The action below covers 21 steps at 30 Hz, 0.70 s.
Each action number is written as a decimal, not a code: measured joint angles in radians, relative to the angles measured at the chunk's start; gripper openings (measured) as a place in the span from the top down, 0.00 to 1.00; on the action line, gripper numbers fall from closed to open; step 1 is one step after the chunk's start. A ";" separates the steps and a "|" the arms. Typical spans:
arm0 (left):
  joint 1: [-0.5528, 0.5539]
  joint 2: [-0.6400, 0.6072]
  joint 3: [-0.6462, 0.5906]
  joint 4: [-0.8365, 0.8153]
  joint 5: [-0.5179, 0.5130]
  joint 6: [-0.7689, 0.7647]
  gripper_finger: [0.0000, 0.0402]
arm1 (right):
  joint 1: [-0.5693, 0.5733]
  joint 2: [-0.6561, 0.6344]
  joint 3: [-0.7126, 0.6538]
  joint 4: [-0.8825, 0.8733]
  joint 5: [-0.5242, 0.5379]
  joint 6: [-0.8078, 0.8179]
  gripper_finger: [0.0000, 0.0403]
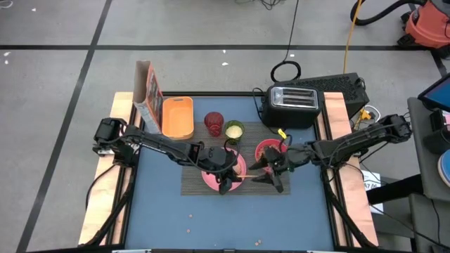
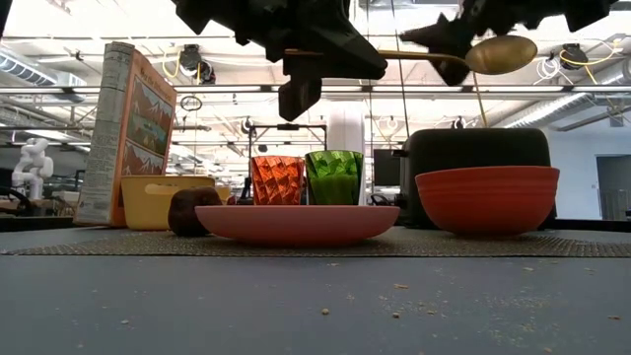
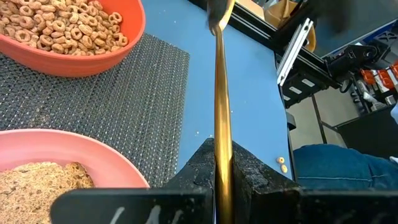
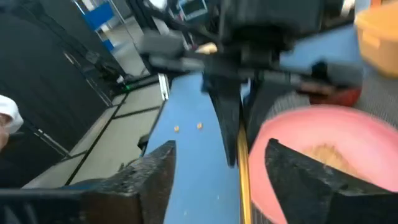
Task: Arrange a breakfast setting
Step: Put the gold spoon to the right of the pink bowl
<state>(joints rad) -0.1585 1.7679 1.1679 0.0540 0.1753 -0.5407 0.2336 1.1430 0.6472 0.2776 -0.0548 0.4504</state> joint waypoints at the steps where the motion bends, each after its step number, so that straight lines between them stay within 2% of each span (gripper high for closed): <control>1: -0.001 0.000 0.000 0.000 0.000 0.000 0.96 | -0.003 -0.015 0.000 0.008 -0.001 -0.012 0.41; 6: -0.003 0.000 0.000 0.001 0.000 0.000 0.96 | -0.027 -0.151 0.000 0.004 -0.002 -0.092 0.33; 11: -0.014 0.000 0.000 0.032 0.000 0.009 0.96 | -0.049 -0.332 0.000 0.003 0.001 -0.132 0.31; 21: -0.027 0.000 0.000 0.315 -0.002 0.014 0.96 | -0.054 -0.587 0.001 -0.155 0.002 -0.263 0.31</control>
<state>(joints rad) -0.1857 1.7679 1.1679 0.3689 0.1733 -0.5265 0.1799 0.5560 0.6479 0.1229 -0.0532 0.1873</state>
